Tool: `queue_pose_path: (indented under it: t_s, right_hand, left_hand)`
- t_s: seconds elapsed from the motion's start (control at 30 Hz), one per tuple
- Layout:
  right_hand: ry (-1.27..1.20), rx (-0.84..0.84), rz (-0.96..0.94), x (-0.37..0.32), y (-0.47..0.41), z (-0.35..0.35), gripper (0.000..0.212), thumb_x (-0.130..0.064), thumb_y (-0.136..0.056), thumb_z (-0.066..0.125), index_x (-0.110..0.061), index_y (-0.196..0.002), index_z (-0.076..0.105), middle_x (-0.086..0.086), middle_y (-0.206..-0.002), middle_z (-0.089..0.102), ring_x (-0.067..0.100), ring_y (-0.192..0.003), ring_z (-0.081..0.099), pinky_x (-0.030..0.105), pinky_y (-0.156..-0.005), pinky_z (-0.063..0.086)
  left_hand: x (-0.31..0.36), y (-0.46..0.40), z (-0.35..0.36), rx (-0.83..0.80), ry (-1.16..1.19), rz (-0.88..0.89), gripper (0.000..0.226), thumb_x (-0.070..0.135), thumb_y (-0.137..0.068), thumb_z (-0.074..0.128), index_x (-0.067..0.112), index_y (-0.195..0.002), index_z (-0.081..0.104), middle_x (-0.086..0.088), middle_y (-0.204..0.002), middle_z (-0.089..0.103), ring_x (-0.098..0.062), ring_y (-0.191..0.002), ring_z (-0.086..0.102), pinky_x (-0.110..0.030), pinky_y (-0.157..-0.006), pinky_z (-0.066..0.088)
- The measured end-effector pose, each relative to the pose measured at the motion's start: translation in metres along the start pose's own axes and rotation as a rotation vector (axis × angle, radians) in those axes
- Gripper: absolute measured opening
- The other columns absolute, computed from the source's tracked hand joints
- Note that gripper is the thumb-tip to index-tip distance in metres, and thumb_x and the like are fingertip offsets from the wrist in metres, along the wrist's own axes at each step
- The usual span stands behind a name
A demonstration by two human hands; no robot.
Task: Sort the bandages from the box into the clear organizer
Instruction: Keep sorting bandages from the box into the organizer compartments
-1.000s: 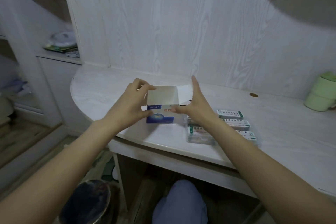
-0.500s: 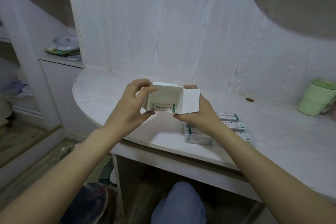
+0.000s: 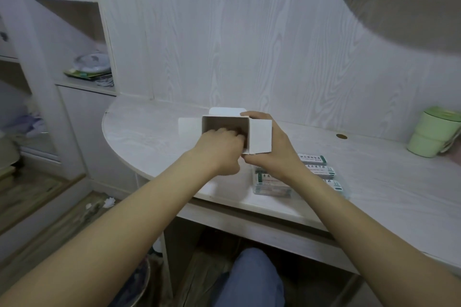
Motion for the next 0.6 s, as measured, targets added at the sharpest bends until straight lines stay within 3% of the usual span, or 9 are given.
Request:
queue_pose_path:
  t_s: [0.17, 0.47, 0.6]
  right_hand:
    - [-0.006, -0.008, -0.008, 0.003, 0.004, -0.002, 0.071, 0.013, -0.065, 0.069, -0.023, -0.123, 0.050, -0.001, -0.123, 0.051, -0.003, -0.099, 0.054, 0.005, -0.073, 0.042]
    - [0.021, -0.006, -0.018, 0.008, 0.002, -0.008, 0.072, 0.011, -0.064, 0.071, -0.027, -0.122, 0.050, -0.005, -0.123, 0.050, -0.002, -0.103, 0.052, 0.008, -0.077, 0.044]
    - [0.031, -0.007, -0.016, 0.008, 0.003, -0.009, 0.074, 0.011, -0.064, 0.071, -0.030, -0.121, 0.050, -0.005, -0.123, 0.050, 0.000, -0.102, 0.053, 0.009, -0.076, 0.045]
  left_hand:
    - [0.004, -0.003, 0.009, -0.046, 0.070, 0.036, 0.039, 0.002, -0.086, 0.044, 0.014, -0.122, 0.053, -0.004, -0.119, 0.060, -0.025, -0.105, 0.056, -0.027, -0.073, 0.036]
    - [0.003, -0.004, 0.019, -0.102, 0.136, -0.015, 0.041, -0.003, -0.091, 0.038, 0.009, -0.129, 0.049, -0.017, -0.121, 0.048, -0.032, -0.105, 0.053, -0.037, -0.087, 0.047]
    - [0.005, -0.001, 0.020, -0.161, 0.222, 0.004, 0.040, -0.004, -0.091, 0.036, 0.007, -0.130, 0.036, -0.016, -0.110, 0.056, -0.028, -0.086, 0.054, -0.035, -0.071, 0.046]
Point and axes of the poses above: each hand's wrist, its own y-axis away from the middle knuckle, its own z-axis out of the palm, x = y × z, the point moved 9 cm from there along -y, towards the middle knuckle
